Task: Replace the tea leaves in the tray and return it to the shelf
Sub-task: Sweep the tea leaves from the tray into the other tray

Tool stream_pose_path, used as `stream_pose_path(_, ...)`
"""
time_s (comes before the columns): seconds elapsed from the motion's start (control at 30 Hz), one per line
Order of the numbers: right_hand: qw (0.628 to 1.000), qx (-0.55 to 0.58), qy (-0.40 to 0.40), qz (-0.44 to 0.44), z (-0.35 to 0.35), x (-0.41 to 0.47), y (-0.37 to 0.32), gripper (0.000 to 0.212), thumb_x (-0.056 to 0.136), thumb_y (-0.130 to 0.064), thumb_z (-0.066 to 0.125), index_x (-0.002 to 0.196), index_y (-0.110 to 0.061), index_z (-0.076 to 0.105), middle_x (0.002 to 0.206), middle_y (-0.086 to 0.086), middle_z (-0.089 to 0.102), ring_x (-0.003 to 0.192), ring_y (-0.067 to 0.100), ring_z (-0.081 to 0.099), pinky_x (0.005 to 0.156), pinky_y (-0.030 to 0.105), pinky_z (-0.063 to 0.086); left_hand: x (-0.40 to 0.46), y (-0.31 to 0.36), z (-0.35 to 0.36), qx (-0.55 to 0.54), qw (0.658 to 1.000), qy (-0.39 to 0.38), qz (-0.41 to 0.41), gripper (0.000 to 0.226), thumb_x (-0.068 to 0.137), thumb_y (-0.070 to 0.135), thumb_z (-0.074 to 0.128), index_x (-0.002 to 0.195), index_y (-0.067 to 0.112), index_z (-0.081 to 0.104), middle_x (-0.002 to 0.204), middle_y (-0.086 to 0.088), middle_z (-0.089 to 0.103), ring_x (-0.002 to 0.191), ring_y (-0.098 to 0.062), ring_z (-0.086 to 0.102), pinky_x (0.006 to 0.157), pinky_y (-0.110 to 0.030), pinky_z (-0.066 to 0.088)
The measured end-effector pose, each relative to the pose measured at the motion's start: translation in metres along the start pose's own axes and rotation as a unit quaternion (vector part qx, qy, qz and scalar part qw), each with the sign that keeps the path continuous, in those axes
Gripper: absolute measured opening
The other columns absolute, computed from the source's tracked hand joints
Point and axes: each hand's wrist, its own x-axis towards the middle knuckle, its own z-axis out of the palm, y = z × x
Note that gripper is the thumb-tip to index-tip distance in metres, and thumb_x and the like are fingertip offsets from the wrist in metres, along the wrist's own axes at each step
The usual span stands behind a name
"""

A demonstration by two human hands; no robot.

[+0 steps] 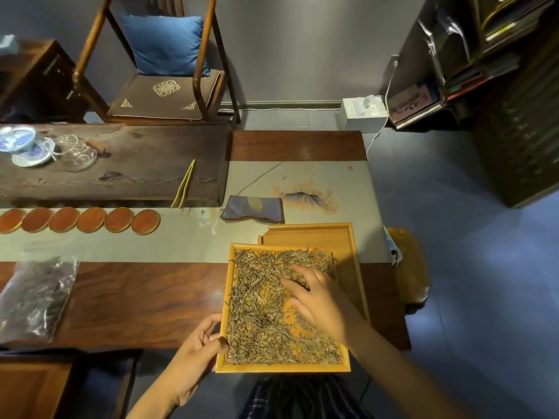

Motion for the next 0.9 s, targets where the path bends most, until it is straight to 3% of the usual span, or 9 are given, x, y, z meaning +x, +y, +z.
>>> stream_pose_path(0.13,0.996,0.065,0.004,0.054,-0.002,0.006,0.009,0.043,0.090,-0.021,0.061,0.131,-0.013,0.050,0.137,0.012,0.047,0.117,0.022,0.051,0.098,0.029,0.046,0.005,0.003,0.000,0.004,1.000,-0.005,-0.010,0.051,0.066,0.006,0.054,0.117,0.007,0.060,0.120,-0.004,0.066,0.095,-0.007,0.066,0.087,-0.026,0.045)
stream_pose_path(0.23,0.999,0.020,0.016,0.033,-0.004,0.009,0.018,0.039,0.086,-0.016,0.066,0.122,-0.007,0.054,0.122,0.016,0.055,0.105,0.025,0.057,0.083,0.032,0.053,0.010,0.001,-0.001,0.005,1.000,-0.006,-0.019,0.050,0.067,0.005,0.055,0.117,0.007,0.059,0.116,-0.007,0.067,0.090,-0.006,0.065,0.088,-0.027,0.045)
stream_pose_path(0.47,0.997,-0.002,0.011,0.081,0.003,0.015,0.048,0.034,0.088,-0.016,0.064,0.120,-0.005,0.060,0.110,0.013,0.058,0.096,0.023,0.059,0.080,0.030,0.053,0.010,-0.002,-0.005,-0.007,1.000,-0.008,-0.026,0.048,0.070,0.004,0.057,0.118,0.006,0.059,0.121,-0.010,0.066,0.103,-0.024,0.063,0.095,-0.035,0.043)
stream_pose_path(0.6,0.995,-0.020,0.005,0.099,0.008,0.015,0.061,0.031,0.092,-0.021,0.059,0.119,-0.006,0.058,0.114,0.012,0.057,0.101,0.023,0.057,0.087,0.033,0.051,0.007,-0.004,-0.005,-0.014,0.999,-0.014,-0.025,0.047,0.071,0.002,0.058,0.118,0.002,0.057,0.119,-0.014,0.067,0.101,-0.025,0.066,0.083,-0.022,0.050)
stream_pose_path(0.73,0.990,-0.047,0.051,0.121,0.001,0.016,0.057,0.018,0.090,-0.019,0.062,0.097,-0.003,0.061,0.099,0.014,0.060,0.090,0.028,0.058,0.078,0.036,0.052,0.007,-0.005,-0.003,-0.032,0.999,-0.023,-0.029,0.042,0.077,-0.004,0.057,0.118,0.000,0.055,0.114,-0.017,0.069,0.093,-0.023,0.068,0.080,-0.020,0.051)
stream_pose_path(0.83,0.992,-0.002,0.098,0.085,-0.004,0.020,0.028,0.020,0.086,-0.021,0.066,0.098,-0.005,0.065,0.100,0.012,0.062,0.091,0.024,0.059,0.079,0.030,0.050,0.007,-0.006,-0.001,-0.045,0.998,-0.025,-0.034,0.043,0.076,-0.001,0.058,0.119,0.002,0.055,0.110,-0.023,0.068,0.088,-0.024,0.064,0.079,-0.023,0.051)
stream_pose_path(0.9,0.996,0.023,0.087,0.027,0.000,0.024,-0.002,0.027,0.089,-0.032,0.059,0.107,-0.012,0.062,0.111,0.010,0.060,0.100,0.024,0.058,0.087,0.035,0.050,0.008,-0.007,0.001,-0.060,0.997,-0.031,-0.035,0.045,0.076,-0.001,0.058,0.121,0.003,0.054,0.109,-0.027,0.068,0.088,-0.027,0.066,0.078,-0.025,0.053)
